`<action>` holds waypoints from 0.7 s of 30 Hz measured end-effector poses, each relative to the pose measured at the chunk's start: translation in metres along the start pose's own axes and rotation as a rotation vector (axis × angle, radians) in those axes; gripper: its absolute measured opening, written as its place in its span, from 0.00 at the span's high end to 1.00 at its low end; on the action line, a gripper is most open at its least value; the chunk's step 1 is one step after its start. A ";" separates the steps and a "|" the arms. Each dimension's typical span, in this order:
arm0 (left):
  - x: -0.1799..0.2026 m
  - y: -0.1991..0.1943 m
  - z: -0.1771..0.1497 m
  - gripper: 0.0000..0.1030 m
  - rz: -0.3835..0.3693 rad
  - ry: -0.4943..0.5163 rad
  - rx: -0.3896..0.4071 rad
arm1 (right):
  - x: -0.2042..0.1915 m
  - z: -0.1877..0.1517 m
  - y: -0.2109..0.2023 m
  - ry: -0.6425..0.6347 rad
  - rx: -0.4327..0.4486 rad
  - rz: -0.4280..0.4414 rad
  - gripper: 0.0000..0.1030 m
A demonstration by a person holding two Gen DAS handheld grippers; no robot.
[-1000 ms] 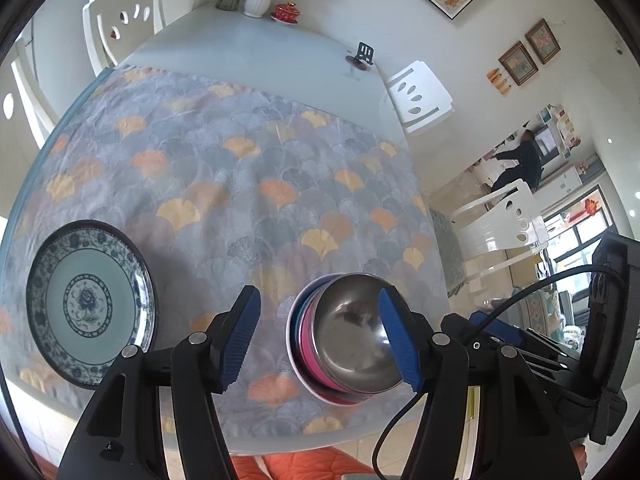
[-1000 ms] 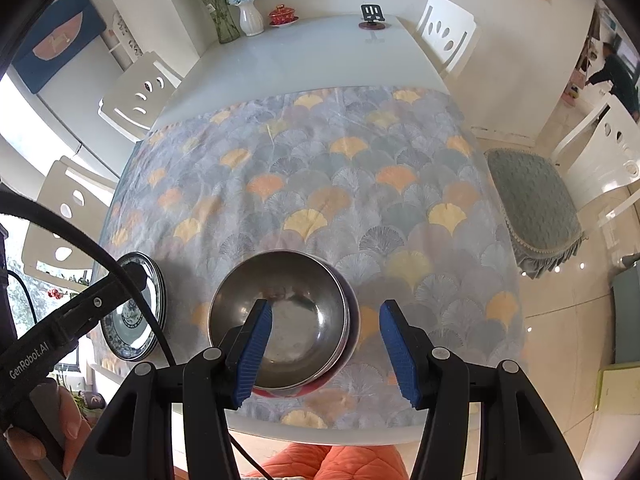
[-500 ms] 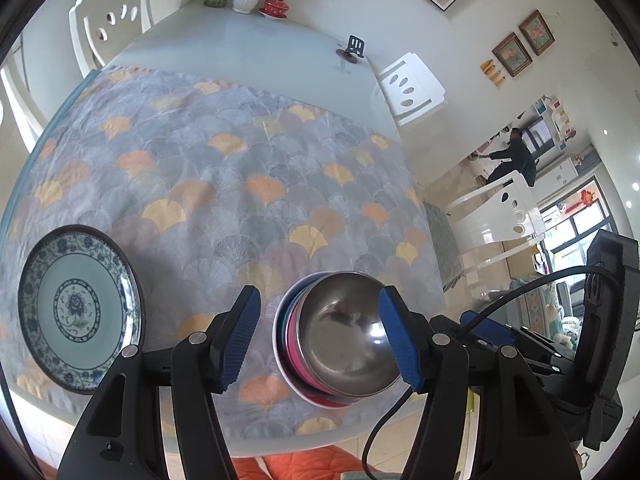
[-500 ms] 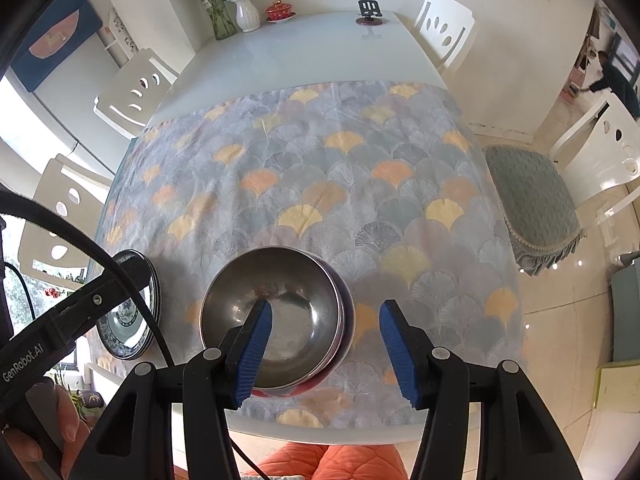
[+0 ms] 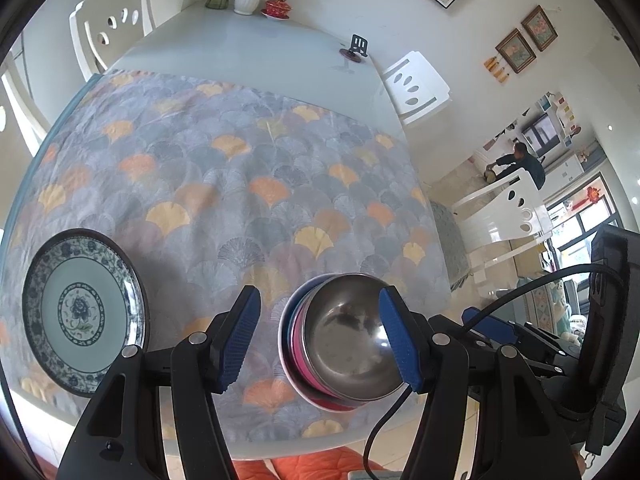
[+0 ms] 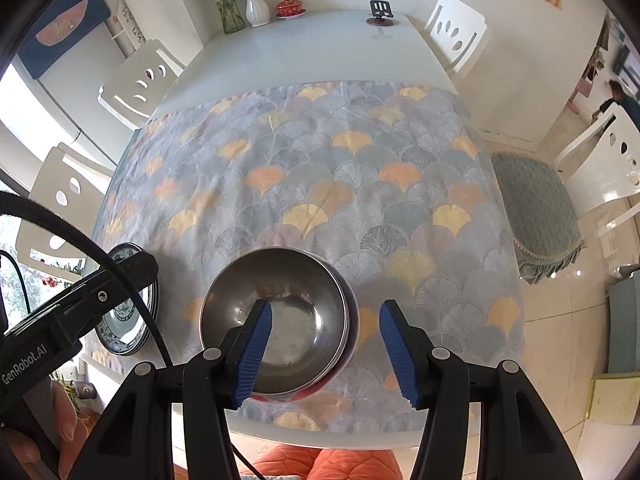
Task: Organize plates and bowls
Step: 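Close both tools on the rim of the stacked bowls and plates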
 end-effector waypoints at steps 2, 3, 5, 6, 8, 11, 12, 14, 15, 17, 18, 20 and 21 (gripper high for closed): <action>0.000 0.000 0.000 0.42 0.000 0.003 -0.002 | 0.000 0.000 0.001 -0.005 -0.003 0.002 0.47; 0.000 0.001 -0.001 0.42 0.002 0.005 -0.004 | -0.001 0.001 0.002 -0.004 -0.008 0.007 0.47; -0.001 0.002 -0.001 0.42 0.004 0.007 -0.009 | -0.001 0.001 0.003 0.002 -0.017 0.020 0.47; -0.001 0.003 -0.002 0.42 0.004 0.007 -0.011 | 0.000 0.000 0.004 0.004 -0.021 0.023 0.47; -0.002 0.004 -0.003 0.42 0.005 0.006 -0.016 | 0.000 0.001 0.005 0.002 -0.023 0.020 0.47; -0.003 0.006 -0.005 0.42 0.008 0.009 -0.026 | 0.000 0.001 0.007 0.003 -0.028 0.021 0.47; -0.003 0.007 -0.005 0.42 0.009 0.010 -0.028 | 0.001 0.000 0.008 0.004 -0.031 0.023 0.47; -0.003 0.007 -0.005 0.42 0.008 0.008 -0.028 | 0.002 -0.001 0.009 0.008 -0.040 0.028 0.47; -0.003 0.007 -0.005 0.42 0.007 0.008 -0.029 | 0.003 -0.001 0.009 0.013 -0.044 0.032 0.47; -0.003 0.008 -0.006 0.42 0.006 0.008 -0.032 | 0.005 -0.002 0.010 0.019 -0.052 0.038 0.47; -0.003 0.009 -0.006 0.42 0.006 0.009 -0.033 | 0.006 -0.002 0.011 0.020 -0.052 0.037 0.47; -0.002 0.010 -0.007 0.42 0.006 0.009 -0.036 | 0.006 -0.002 0.011 0.018 -0.051 0.034 0.47; -0.002 0.011 -0.007 0.42 0.005 0.008 -0.038 | 0.006 -0.002 0.011 0.016 -0.051 0.033 0.47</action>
Point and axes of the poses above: each gripper's, at about its wrist camera, not at the fingertips, and y roughly the way its jaws point, x to its right, z to its top, the point moved 8 cm from there along y, roughly the way its jaws point, and after that the axes turned 7 degrees about -z, right-handed, at the moved point
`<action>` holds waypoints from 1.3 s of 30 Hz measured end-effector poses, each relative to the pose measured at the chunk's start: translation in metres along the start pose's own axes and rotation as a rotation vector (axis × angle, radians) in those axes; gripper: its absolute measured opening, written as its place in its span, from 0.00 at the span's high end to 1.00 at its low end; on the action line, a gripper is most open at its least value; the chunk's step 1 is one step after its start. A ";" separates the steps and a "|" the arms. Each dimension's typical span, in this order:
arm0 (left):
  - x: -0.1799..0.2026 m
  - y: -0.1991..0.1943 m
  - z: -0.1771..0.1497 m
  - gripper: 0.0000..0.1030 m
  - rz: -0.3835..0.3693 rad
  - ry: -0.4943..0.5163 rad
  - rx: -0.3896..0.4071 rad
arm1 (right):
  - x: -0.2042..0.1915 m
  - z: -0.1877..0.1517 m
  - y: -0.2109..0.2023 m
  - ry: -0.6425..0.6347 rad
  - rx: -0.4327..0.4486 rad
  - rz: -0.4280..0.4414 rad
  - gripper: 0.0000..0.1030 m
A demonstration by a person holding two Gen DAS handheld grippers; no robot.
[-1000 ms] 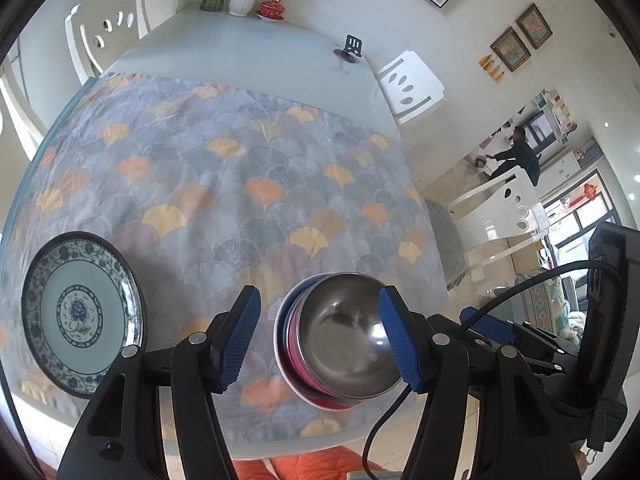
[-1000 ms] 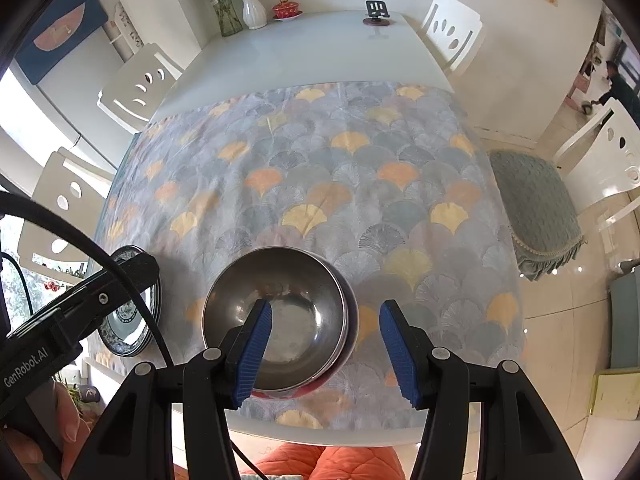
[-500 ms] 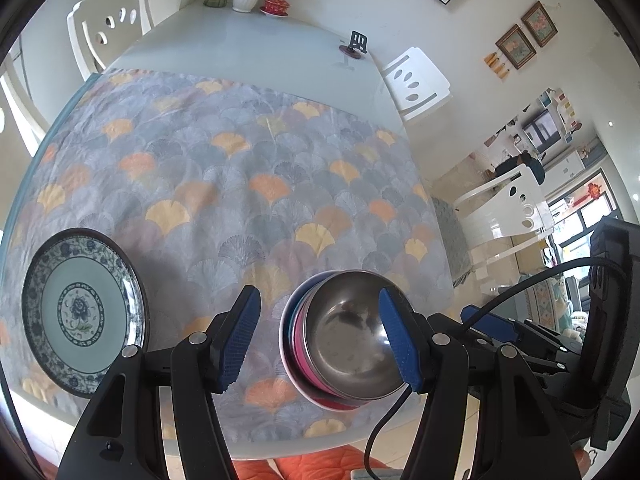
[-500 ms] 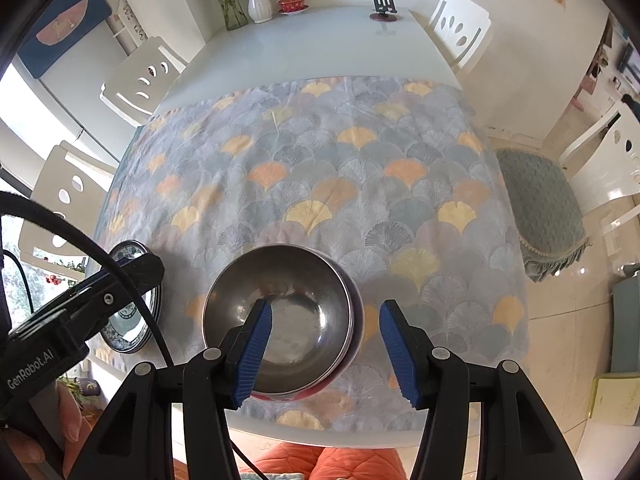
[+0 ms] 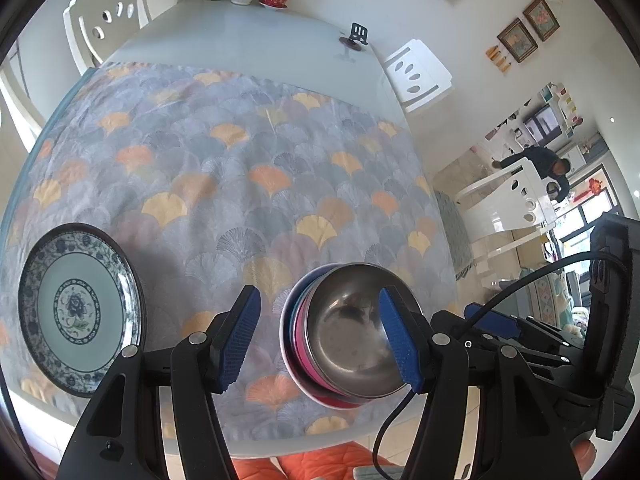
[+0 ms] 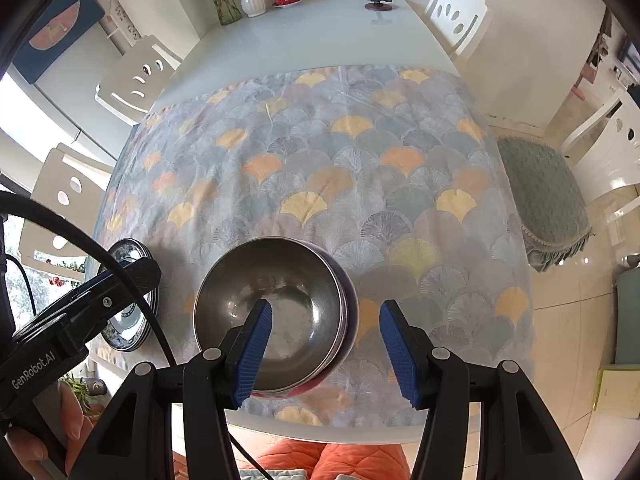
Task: Organize plates and bowls
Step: 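Close both tools on the rim of the stacked bowls and plates, then lift the whole stack with both tools and tilt it toward the blue-and-white plate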
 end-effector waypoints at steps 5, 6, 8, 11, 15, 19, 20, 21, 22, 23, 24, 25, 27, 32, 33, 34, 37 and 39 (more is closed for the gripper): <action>0.001 0.003 -0.001 0.42 -0.005 -0.006 -0.008 | -0.001 -0.002 0.001 -0.004 -0.005 0.003 0.47; 0.000 0.003 -0.001 0.42 -0.005 -0.006 -0.008 | -0.001 -0.002 0.001 -0.007 -0.006 0.003 0.47; 0.000 0.003 -0.001 0.42 -0.003 -0.006 -0.007 | -0.001 -0.002 0.001 -0.011 -0.005 0.002 0.47; 0.000 0.003 -0.001 0.42 -0.005 -0.008 -0.006 | -0.001 -0.002 0.001 -0.016 0.000 -0.001 0.47; 0.000 0.001 -0.001 0.42 -0.002 -0.005 0.001 | -0.001 -0.001 0.001 -0.022 0.005 -0.010 0.47; 0.000 -0.005 0.002 0.42 0.012 0.011 0.028 | -0.001 0.001 0.001 -0.029 0.007 -0.010 0.47; 0.001 -0.007 0.003 0.42 0.020 0.020 0.035 | -0.001 0.002 0.002 -0.032 0.008 -0.011 0.47; 0.001 -0.008 0.004 0.42 0.023 0.025 0.038 | -0.002 0.002 0.002 -0.033 0.011 -0.012 0.47; 0.002 -0.008 0.004 0.42 0.026 0.030 0.040 | -0.002 0.003 0.002 -0.035 0.014 -0.012 0.47; 0.002 -0.009 0.004 0.42 0.029 0.035 0.041 | -0.003 0.003 0.002 -0.035 0.016 -0.012 0.47; 0.002 -0.008 0.004 0.42 0.030 0.037 0.040 | -0.003 0.003 0.003 -0.034 0.017 -0.013 0.47; 0.001 -0.007 0.004 0.42 0.030 0.037 0.037 | -0.003 0.003 0.003 -0.034 0.017 -0.013 0.47; 0.001 -0.006 0.003 0.42 0.029 0.034 0.031 | -0.003 0.003 0.003 -0.036 0.016 -0.013 0.47; 0.001 -0.004 0.002 0.42 0.030 0.036 0.025 | -0.003 0.002 0.004 -0.035 0.016 -0.014 0.47; 0.001 -0.004 0.002 0.42 0.030 0.035 0.025 | -0.003 0.002 0.005 -0.032 0.014 -0.012 0.47; 0.001 -0.004 0.002 0.42 0.031 0.035 0.025 | -0.003 0.002 0.005 -0.033 0.013 -0.011 0.47; 0.001 -0.003 0.001 0.42 0.032 0.033 0.022 | -0.003 0.000 0.008 -0.027 0.006 -0.006 0.47; 0.001 -0.002 0.001 0.42 0.032 0.033 0.017 | -0.002 0.000 0.010 -0.027 0.002 -0.005 0.47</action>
Point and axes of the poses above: each gripper's, at about its wrist camera, not at the fingertips, and y roughly the way its jaws point, x to its right, z to its top, the point moved 8 cm from there along y, roughly the way its jaws point, and after that the axes turned 7 degrees about -z, right-handed, at the moved point
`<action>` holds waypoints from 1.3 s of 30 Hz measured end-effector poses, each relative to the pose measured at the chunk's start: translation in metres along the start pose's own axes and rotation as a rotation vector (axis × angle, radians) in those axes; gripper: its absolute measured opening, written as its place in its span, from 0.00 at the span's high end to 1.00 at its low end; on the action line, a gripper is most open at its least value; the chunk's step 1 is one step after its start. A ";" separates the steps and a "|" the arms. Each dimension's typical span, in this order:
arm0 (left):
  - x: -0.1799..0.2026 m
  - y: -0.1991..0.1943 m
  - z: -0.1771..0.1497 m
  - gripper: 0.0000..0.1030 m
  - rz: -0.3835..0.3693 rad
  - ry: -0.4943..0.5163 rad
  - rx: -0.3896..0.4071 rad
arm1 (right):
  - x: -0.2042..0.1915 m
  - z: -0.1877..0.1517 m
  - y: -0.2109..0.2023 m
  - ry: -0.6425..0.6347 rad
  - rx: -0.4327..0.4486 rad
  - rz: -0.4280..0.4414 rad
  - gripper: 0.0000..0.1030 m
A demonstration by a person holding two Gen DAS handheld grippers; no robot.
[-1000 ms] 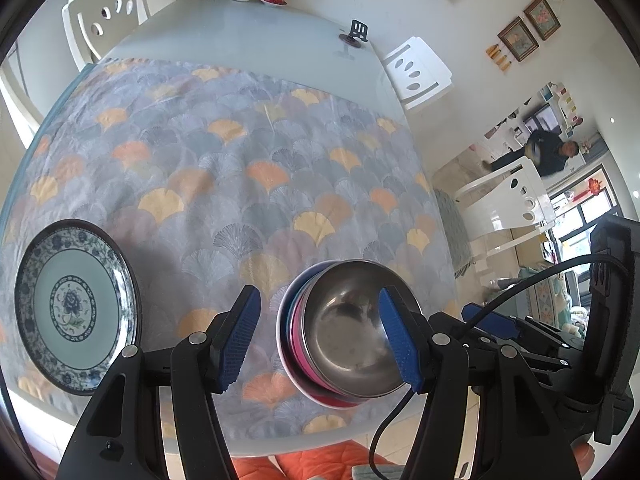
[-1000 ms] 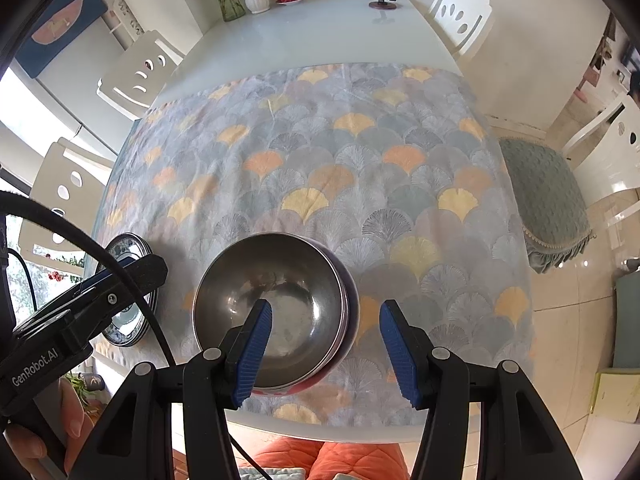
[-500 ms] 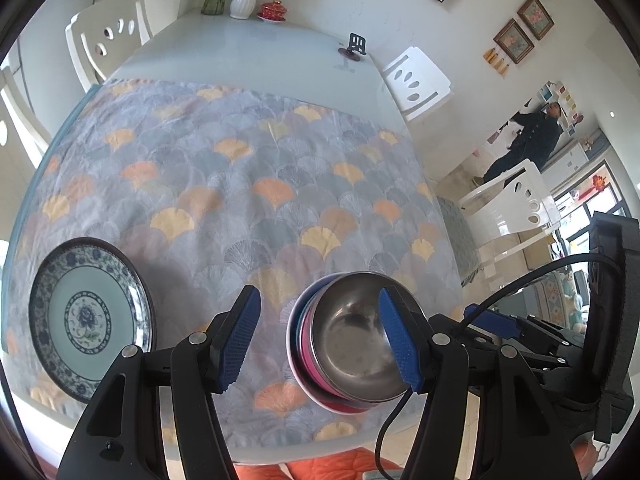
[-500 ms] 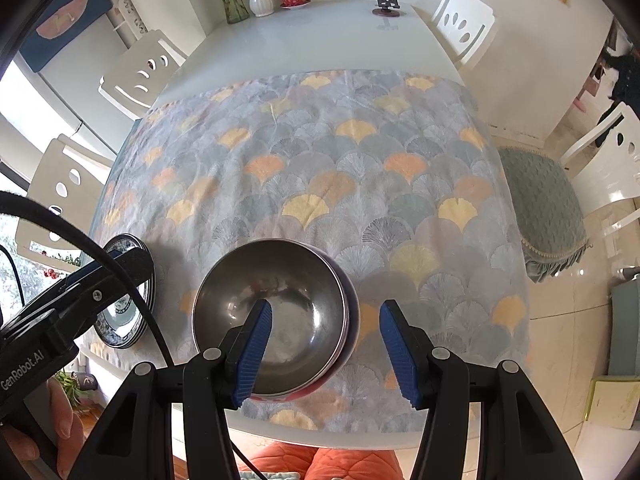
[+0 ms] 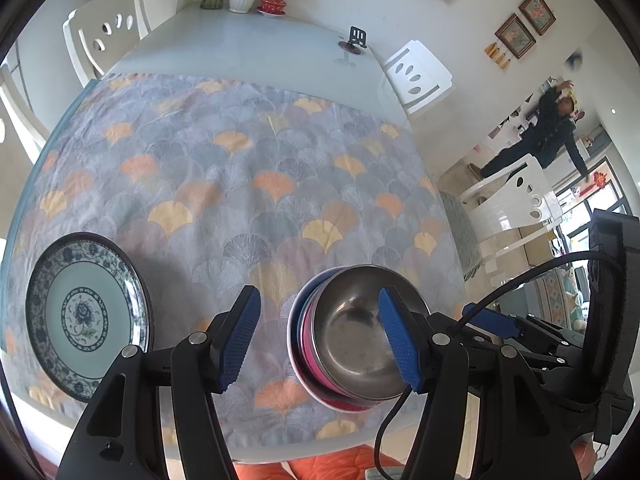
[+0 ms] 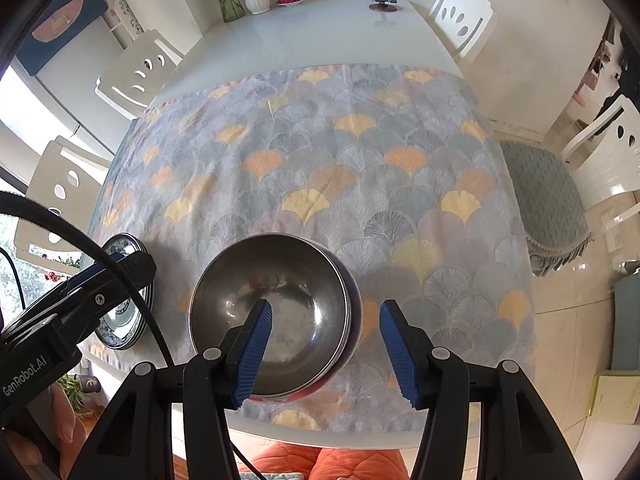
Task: Organize plates and bowls
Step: 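Lift the whole stack with both tools and tilt it toward the blue-and-white plate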
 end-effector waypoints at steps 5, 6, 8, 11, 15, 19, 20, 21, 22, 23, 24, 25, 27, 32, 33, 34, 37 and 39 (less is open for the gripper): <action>0.001 0.004 -0.002 0.42 0.000 0.001 -0.009 | 0.000 -0.001 0.002 -0.003 -0.011 0.004 0.47; 0.001 0.004 -0.002 0.42 0.000 0.000 -0.011 | 0.000 -0.002 0.004 -0.004 -0.017 0.008 0.47; 0.001 0.005 -0.003 0.42 0.001 -0.001 -0.014 | -0.002 -0.004 0.006 -0.009 -0.027 0.011 0.47; 0.000 0.007 -0.004 0.42 0.005 -0.007 -0.019 | -0.005 -0.008 0.011 -0.021 -0.051 0.030 0.47; -0.005 0.010 -0.007 0.42 0.020 -0.023 -0.032 | -0.010 -0.010 0.015 -0.016 -0.058 0.079 0.47; -0.012 0.012 -0.013 0.42 0.056 -0.028 -0.057 | -0.011 -0.009 0.021 0.016 -0.053 0.129 0.47; -0.015 0.013 -0.015 0.42 0.067 -0.026 -0.066 | -0.010 -0.008 0.022 0.023 -0.049 0.131 0.47; -0.017 0.014 -0.017 0.42 0.075 -0.027 -0.074 | -0.009 -0.007 0.024 0.027 -0.050 0.140 0.47; -0.020 0.016 -0.020 0.42 0.075 -0.033 -0.086 | -0.008 -0.008 0.026 0.030 -0.060 0.156 0.47; -0.021 0.020 -0.023 0.42 0.046 -0.051 -0.106 | -0.006 -0.009 0.030 0.034 -0.071 0.165 0.47; -0.021 0.024 -0.027 0.42 0.007 -0.076 -0.125 | -0.003 -0.010 0.033 0.041 -0.083 0.169 0.47; -0.023 0.028 -0.030 0.42 -0.040 -0.117 -0.145 | 0.000 -0.013 0.037 0.049 -0.095 0.174 0.47; -0.029 0.036 -0.037 0.42 -0.100 -0.196 -0.163 | 0.004 -0.017 0.044 0.061 -0.119 0.197 0.47; -0.039 0.057 -0.045 0.44 -0.076 -0.213 -0.190 | 0.002 -0.021 0.060 0.090 -0.142 0.249 0.47; -0.039 0.061 -0.047 0.44 -0.078 -0.217 -0.198 | 0.001 -0.020 0.062 0.089 -0.134 0.256 0.47; -0.039 0.065 -0.048 0.44 -0.081 -0.217 -0.206 | 0.000 -0.019 0.065 0.087 -0.130 0.259 0.46; -0.040 0.079 -0.053 0.45 -0.077 -0.217 -0.227 | 0.000 -0.015 0.067 0.076 -0.103 0.254 0.46; -0.038 0.087 -0.058 0.51 -0.094 -0.226 -0.251 | 0.001 -0.016 0.067 0.068 -0.114 0.253 0.46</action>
Point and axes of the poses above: each gripper's, at about its wrist camera, not at the fingertips, and y roughly the way its jaws point, x to its right, z to its top, the point moved 8 cm from there along y, roughly the way its jaws point, and after that the axes turned 7 degrees about -z, right-handed, at the moved point
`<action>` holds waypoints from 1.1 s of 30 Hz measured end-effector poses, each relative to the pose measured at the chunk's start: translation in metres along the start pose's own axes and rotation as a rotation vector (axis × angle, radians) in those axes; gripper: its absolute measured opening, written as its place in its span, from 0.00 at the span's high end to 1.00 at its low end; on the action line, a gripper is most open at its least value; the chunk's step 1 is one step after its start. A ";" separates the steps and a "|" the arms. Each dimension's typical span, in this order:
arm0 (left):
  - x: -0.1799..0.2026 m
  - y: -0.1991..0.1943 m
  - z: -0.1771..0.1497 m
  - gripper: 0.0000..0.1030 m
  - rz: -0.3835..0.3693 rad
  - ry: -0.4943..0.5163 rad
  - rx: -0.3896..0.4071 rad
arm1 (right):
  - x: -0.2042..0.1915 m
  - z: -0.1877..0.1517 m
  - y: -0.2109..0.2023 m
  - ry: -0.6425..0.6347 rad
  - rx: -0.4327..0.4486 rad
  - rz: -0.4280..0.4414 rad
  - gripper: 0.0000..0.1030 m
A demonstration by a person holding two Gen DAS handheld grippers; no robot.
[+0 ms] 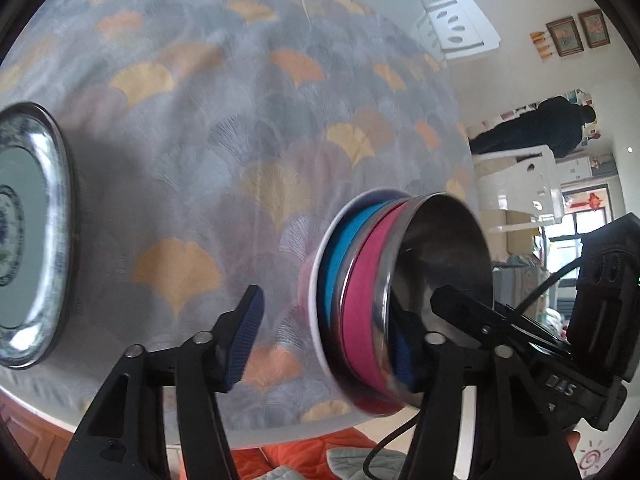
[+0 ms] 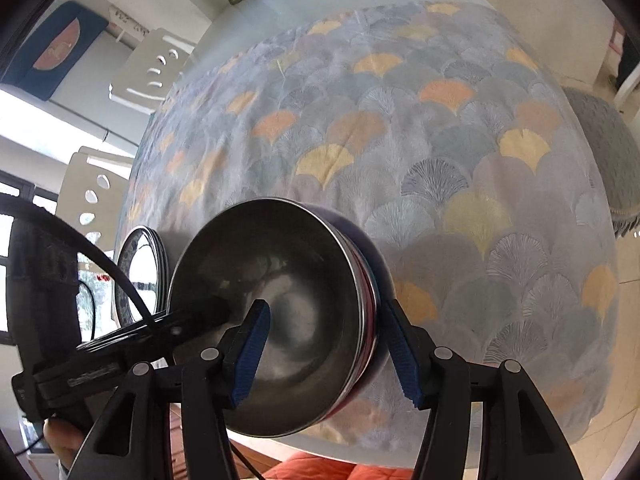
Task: Organize plates and bowls
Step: 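Lift the whole stack with both tools and tilt it toward the blue-and-white plate, then carry the stack over the blue-and-white plate and lower it onto it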
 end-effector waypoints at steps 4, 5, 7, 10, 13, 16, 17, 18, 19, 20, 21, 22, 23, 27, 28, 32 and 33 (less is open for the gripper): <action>-0.001 0.003 -0.002 0.51 0.007 -0.004 0.001 | 0.006 -0.003 -0.007 0.008 -0.004 -0.036 0.44; -0.002 0.003 -0.002 0.51 0.005 -0.009 0.002 | 0.007 -0.004 -0.007 -0.004 -0.001 -0.053 0.44; -0.003 0.005 -0.003 0.51 0.002 -0.024 0.003 | 0.011 -0.004 -0.005 -0.009 -0.002 -0.045 0.40; -0.006 0.010 -0.003 0.51 0.007 -0.037 -0.001 | 0.017 -0.008 0.015 0.014 -0.075 0.001 0.33; -0.006 0.015 -0.001 0.51 0.002 -0.045 0.004 | 0.021 -0.009 0.033 0.057 -0.107 0.079 0.33; -0.004 0.019 -0.001 0.58 -0.047 -0.073 0.003 | 0.021 -0.007 0.042 0.068 -0.123 0.144 0.45; -0.002 0.020 -0.001 0.58 -0.056 -0.080 0.005 | 0.019 -0.006 0.043 0.067 -0.129 0.168 0.48; -0.001 0.021 -0.001 0.58 -0.049 -0.077 0.011 | 0.017 -0.005 0.044 0.066 -0.131 0.177 0.48; 0.000 0.020 0.000 0.58 -0.041 -0.072 0.018 | 0.016 -0.004 0.044 0.064 -0.126 0.171 0.48; 0.000 0.020 0.000 0.58 -0.034 -0.067 0.024 | 0.015 -0.003 0.044 0.059 -0.120 0.164 0.48; 0.001 0.019 0.001 0.58 -0.029 -0.069 0.029 | 0.014 -0.003 0.043 0.052 -0.114 0.155 0.48; 0.001 0.018 0.000 0.58 -0.023 -0.073 0.035 | 0.012 -0.002 0.042 0.044 -0.109 0.144 0.48; 0.002 0.017 0.001 0.59 -0.012 -0.072 0.045 | 0.010 -0.002 0.041 0.035 -0.103 0.133 0.48; 0.002 0.005 0.006 0.61 0.014 -0.063 0.090 | 0.002 0.003 0.037 -0.005 -0.072 0.104 0.48; 0.002 0.001 0.008 0.62 0.017 -0.064 0.097 | -0.002 0.006 0.035 -0.008 -0.069 0.103 0.49; -0.001 -0.034 0.023 0.63 0.022 -0.046 0.150 | -0.028 0.018 0.019 -0.032 -0.030 0.099 0.49; -0.002 -0.042 0.025 0.63 0.023 -0.042 0.160 | -0.035 0.021 0.015 -0.037 -0.021 0.100 0.49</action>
Point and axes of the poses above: each gripper's, at about its wrist camera, not at the fingertips, and y roughly the way its jaws point, x to its right, z to its top, the point moved 8 cm from there along y, roughly the way its jaws point, and after that the axes turned 7 degrees about -z, right-handed, at the moved point
